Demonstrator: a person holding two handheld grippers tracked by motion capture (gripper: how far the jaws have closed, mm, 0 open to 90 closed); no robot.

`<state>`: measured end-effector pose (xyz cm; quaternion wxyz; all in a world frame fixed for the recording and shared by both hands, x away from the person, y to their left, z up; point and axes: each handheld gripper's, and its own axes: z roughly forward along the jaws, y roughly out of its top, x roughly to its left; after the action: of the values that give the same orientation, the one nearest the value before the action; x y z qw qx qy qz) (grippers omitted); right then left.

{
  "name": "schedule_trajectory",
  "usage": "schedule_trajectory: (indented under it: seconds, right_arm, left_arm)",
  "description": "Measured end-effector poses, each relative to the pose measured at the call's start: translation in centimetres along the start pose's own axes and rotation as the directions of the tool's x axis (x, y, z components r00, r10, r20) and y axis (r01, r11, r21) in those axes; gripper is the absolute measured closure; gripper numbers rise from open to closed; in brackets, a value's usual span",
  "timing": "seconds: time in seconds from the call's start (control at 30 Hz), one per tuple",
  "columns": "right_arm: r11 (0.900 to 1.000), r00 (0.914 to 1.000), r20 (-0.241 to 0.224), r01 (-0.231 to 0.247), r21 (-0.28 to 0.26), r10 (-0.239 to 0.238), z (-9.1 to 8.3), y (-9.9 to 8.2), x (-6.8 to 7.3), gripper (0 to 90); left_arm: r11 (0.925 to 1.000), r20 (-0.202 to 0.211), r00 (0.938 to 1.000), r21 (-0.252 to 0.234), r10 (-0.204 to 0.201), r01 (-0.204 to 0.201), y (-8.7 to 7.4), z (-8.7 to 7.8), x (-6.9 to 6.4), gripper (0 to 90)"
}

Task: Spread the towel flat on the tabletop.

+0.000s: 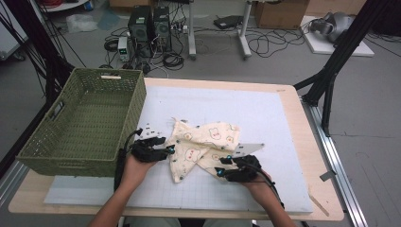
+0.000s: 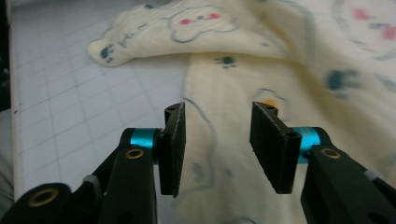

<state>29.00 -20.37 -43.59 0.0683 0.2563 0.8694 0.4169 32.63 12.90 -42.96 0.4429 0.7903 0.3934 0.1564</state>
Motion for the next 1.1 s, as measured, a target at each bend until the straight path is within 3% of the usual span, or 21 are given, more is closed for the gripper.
schedule_trajectory:
  seconds: [0.07,0.17,0.23,0.33,0.4,0.43,0.47,0.53,0.77,0.87,0.93,1.0,1.1]
  right_arm:
    - [0.9994,0.9996,-0.016,0.024,0.026,-0.024,0.9,0.2,0.4,61.6]
    - [0.9960,0.9980,0.006,0.062,0.063,-0.063,1.6,0.2,0.8,72.3]
    - [0.9959,0.9982,0.004,0.059,0.069,-0.059,1.4,0.1,0.5,83.5]
    - [0.9957,0.9985,-0.019,0.053,0.075,-0.052,1.0,-0.1,0.1,86.9]
    - [0.9947,0.9979,-0.031,0.060,0.084,-0.057,0.8,-0.2,0.1,87.0]
    - [0.9941,0.9972,-0.043,0.065,0.087,-0.061,0.6,-0.3,0.1,87.0]
    - [0.9940,0.9964,-0.054,0.069,0.085,-0.064,0.4,-0.5,0.0,87.0]
    - [0.9937,0.9944,-0.089,0.065,0.091,-0.057,0.0,-0.9,-0.1,87.0]
    - [0.9913,0.9897,-0.131,0.073,0.109,-0.058,-2.6,-2.8,-0.3,87.1]
    - [0.9928,0.9909,-0.129,0.051,0.108,-0.037,-4.1,-4.0,-0.4,87.1]
    - [0.9933,0.9913,-0.130,0.034,0.110,-0.020,-5.0,-4.7,-0.4,87.1]
    - [0.9926,0.9901,-0.140,0.033,0.117,-0.016,-5.8,-5.2,-0.2,87.1]
    - [0.9943,0.9899,-0.140,0.039,0.099,-0.025,-6.7,-5.6,0.2,81.4]
  left_arm:
    - [1.0000,0.000,1.0000,-0.006,-0.001,0.001,-0.1,-0.1,0.0,49.3]
    - [1.0000,0.008,1.0000,-0.004,-0.005,0.005,-0.1,0.0,-0.1,50.0]
    - [1.0000,0.024,0.9997,0.008,0.002,-0.002,-0.1,0.3,-0.2,52.3]
    - [0.9985,0.034,0.9991,0.046,0.027,-0.029,-0.2,1.1,-0.5,58.8]
    - [0.9957,0.019,0.9981,0.070,0.059,-0.060,-0.3,1.7,-0.7,65.0]
    - [0.9941,-0.009,0.9974,0.083,0.071,-0.070,-0.3,1.9,-0.8,73.4]
    - [0.9922,-0.037,0.9963,0.101,0.078,-0.074,-0.4,2.0,-0.8,79.6]
    - [0.9919,-0.045,0.9965,0.109,0.070,-0.065,-0.4,2.2,-0.5,84.2]
    - [0.9949,-0.076,0.9965,0.097,0.035,-0.028,-0.3,1.2,0.6,83.3]
    - [0.9953,-0.062,0.9976,0.094,0.029,-0.023,-0.3,1.0,0.8,83.2]
    - [0.9946,-0.029,0.9991,0.100,0.031,-0.028,-0.3,1.1,0.5,81.9]
    - [0.9958,-0.016,0.9991,0.084,0.039,-0.037,-0.3,1.0,0.2,76.5]
    - [0.9996,-0.052,0.9986,0.027,0.010,-0.008,0.0,0.5,0.3,61.7]
